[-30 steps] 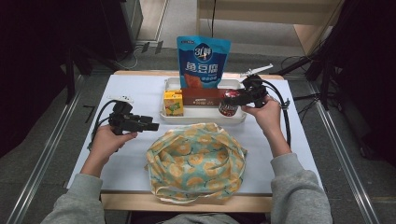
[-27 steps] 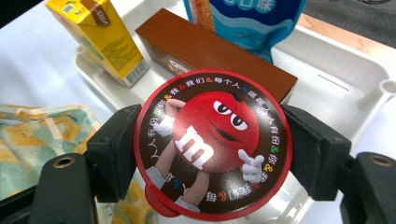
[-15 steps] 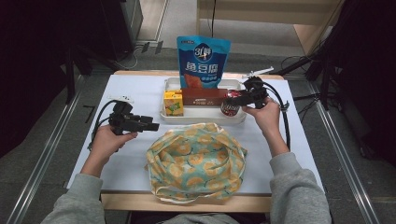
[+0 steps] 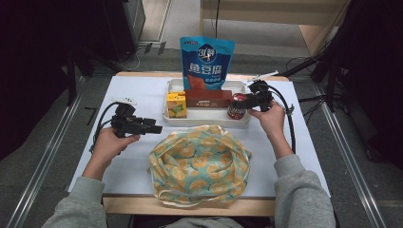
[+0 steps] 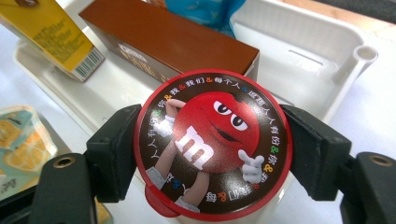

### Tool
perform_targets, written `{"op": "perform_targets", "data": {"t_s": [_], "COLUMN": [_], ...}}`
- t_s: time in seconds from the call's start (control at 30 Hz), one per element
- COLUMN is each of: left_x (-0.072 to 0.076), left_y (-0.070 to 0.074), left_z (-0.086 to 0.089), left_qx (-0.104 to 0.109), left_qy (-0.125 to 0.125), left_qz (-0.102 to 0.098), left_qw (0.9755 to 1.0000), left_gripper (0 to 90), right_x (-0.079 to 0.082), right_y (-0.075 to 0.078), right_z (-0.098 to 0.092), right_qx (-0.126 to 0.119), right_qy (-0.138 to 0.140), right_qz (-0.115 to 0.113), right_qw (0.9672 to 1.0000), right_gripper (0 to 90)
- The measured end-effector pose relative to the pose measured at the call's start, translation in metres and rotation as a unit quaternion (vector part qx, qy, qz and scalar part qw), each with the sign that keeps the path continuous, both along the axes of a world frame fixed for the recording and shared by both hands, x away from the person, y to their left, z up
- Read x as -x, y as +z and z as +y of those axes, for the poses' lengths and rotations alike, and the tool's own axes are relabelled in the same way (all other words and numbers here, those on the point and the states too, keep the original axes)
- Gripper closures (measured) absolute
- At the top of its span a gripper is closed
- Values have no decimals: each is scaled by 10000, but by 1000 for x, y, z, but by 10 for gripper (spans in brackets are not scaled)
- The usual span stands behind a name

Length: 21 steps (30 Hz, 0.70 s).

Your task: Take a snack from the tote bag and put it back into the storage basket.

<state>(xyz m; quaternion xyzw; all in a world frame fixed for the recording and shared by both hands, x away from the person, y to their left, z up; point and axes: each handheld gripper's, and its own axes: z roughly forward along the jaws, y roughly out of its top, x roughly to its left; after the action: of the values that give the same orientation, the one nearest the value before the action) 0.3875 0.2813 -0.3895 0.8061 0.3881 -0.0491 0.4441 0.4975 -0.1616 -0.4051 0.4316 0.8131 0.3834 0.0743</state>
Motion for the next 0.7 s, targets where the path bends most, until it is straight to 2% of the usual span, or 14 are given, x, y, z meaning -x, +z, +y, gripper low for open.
{"op": "perform_targets", "data": {"t_s": [0.33,0.47,0.7], "left_x": [0,-1,-3], "left_y": [-1,-1,-2], "left_z": [-1,-1,-2], "left_qx": [-3,-10,-10], "left_qy": [-2,-3,-38], "left_qz": [2,7,31], "left_qw": [10000,10000,10000], "left_gripper": [381,381,380], "right_x": [-2,-1,2], "right_y": [-14,-17,-20], "right_z": [-1,-3,-5], "right_qx": [159,241,197], "right_qy": [-13,1,42], "right_qz": [156,43,-118], "right_qw": [9998,9997,9997], "right_gripper": [269,269,267]}}
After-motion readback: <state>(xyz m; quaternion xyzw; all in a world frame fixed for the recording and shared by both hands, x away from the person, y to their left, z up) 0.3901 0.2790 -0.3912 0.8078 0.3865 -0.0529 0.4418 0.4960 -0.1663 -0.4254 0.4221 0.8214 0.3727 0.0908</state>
